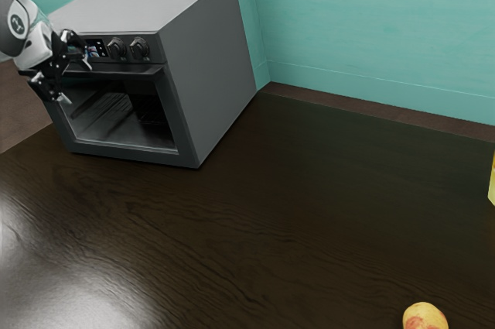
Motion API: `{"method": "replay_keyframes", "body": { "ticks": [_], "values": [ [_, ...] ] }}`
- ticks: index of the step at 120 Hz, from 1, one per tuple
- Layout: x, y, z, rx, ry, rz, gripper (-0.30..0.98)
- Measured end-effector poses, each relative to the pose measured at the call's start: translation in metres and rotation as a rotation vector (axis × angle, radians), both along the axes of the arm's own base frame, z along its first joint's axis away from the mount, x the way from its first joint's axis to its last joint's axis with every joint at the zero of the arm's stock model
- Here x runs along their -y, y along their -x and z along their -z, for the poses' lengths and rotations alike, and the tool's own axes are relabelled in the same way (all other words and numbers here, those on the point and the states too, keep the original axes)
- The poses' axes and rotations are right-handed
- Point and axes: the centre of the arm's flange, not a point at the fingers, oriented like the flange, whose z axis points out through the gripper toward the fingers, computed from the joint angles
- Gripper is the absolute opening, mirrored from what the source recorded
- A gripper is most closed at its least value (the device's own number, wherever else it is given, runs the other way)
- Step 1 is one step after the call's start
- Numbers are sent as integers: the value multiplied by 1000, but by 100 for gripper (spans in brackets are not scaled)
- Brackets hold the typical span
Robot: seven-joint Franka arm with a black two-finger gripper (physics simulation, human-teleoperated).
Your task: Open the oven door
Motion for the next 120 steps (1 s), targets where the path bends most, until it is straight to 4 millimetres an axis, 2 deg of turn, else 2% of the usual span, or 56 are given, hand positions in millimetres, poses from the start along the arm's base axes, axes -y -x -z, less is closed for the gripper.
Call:
{"method": "replay_keyframes", "body": {
  "ticks": [7,15,19,23,26,29,33,35,39,40,41,43,45,47,49,51,53,55,57,62,65,69,75,82,90,98,110,120],
  "values": [
    [6,2,2,-6,13,7,66],
    [21,13,10,-35,44,26,66],
    [34,23,13,-56,56,45,63],
    [56,39,13,-73,62,79,57],
    [83,67,7,-80,57,126,50],
    [117,102,-2,-80,37,196,53],
    [162,166,-11,-63,-13,290,56],
    [199,202,-18,-50,-62,353,57],
    [283,265,-40,-20,-231,460,59],
    [306,280,-51,-4,-285,481,60],
    [327,296,-66,19,-337,494,60],
    [358,329,-110,99,-421,492,61],
    [380,358,-152,172,-473,464,62],
    [393,378,-191,229,-495,412,62],
    [400,383,-226,264,-487,353,63],
    [403,365,-253,269,-454,303,64],
    [404,339,-269,257,-415,270,64],
    [401,306,-273,228,-369,250,64],
    [392,270,-269,188,-315,233,65],
    [363,170,-232,62,-163,218,66],
    [355,125,-208,0,-93,216,66],
    [351,86,-180,-65,-29,209,66],
    [342,43,-135,-164,58,184,67],
    [331,11,-87,-265,138,141,67],
    [319,-1,-60,-327,190,77,68],
    [317,-3,-51,-356,216,23,68],
    [323,-3,-45,-380,227,-57,68],
    [320,-3,-41,-388,249,-123,68]
  ]
}}
